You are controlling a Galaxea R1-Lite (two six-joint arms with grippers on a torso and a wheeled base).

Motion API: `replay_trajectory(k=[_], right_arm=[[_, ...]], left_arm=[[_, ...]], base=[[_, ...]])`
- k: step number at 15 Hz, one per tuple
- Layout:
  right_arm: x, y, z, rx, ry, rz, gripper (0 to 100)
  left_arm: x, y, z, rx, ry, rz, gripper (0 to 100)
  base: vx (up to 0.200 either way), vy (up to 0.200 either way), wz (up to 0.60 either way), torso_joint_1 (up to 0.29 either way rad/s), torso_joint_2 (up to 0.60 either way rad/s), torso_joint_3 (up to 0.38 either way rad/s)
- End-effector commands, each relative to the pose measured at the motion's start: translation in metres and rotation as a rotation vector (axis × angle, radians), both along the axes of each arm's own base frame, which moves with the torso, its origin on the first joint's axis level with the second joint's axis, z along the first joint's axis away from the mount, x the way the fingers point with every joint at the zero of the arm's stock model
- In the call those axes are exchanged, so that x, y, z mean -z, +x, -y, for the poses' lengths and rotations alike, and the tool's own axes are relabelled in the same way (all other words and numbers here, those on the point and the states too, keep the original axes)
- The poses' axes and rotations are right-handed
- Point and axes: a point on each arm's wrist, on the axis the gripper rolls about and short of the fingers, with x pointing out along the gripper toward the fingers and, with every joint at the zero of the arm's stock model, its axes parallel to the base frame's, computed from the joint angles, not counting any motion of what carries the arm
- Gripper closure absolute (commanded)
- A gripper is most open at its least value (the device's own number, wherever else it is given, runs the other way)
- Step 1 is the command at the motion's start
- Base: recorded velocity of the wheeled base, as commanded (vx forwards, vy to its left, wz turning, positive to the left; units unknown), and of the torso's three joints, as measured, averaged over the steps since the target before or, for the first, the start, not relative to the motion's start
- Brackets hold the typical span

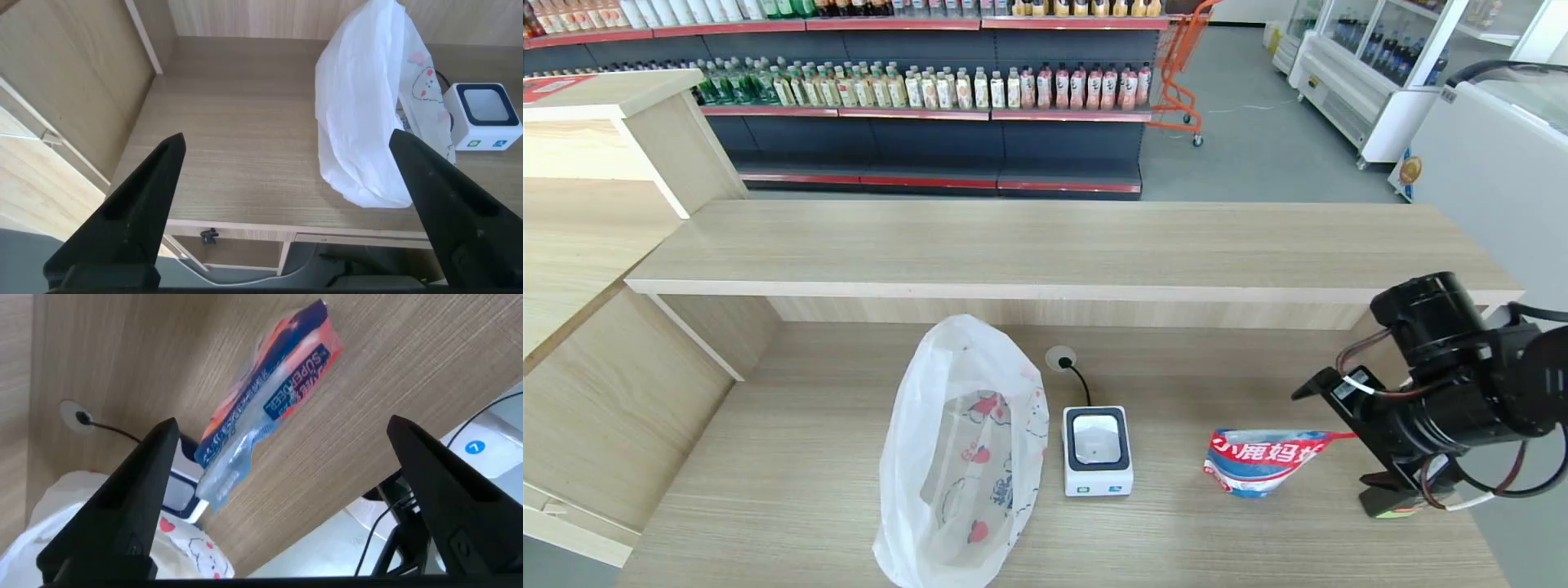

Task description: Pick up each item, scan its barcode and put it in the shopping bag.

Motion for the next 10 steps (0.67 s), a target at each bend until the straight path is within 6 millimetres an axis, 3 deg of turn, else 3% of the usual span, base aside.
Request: replay_trajectory(k=[1, 6, 10], right_arm=[[0.028, 0.032, -0.004, 0.011, -0.022, -0.066, 0], [0.063, 0.065, -0.023, -0.037, -0.074, -0.112, 0], [0.076, 0.081, -0.041, -0.108, -0.099, -0.118, 0]], left_arm=[[0.0, 0.0, 0.0, 0.0, 0.0, -0.001, 0], [0.0, 0.0, 0.0, 0.0, 0.0, -0.001, 0], [0.0, 0.0, 0.0, 0.0, 0.0, -0.001, 0]], base=[[0.0, 0.0, 0.0, 0.0, 0.0, 0.0], [0.0, 0.0, 0.0, 0.0, 0.0, 0.0], [0.0, 0.0, 0.0, 0.0, 0.0, 0.0]])
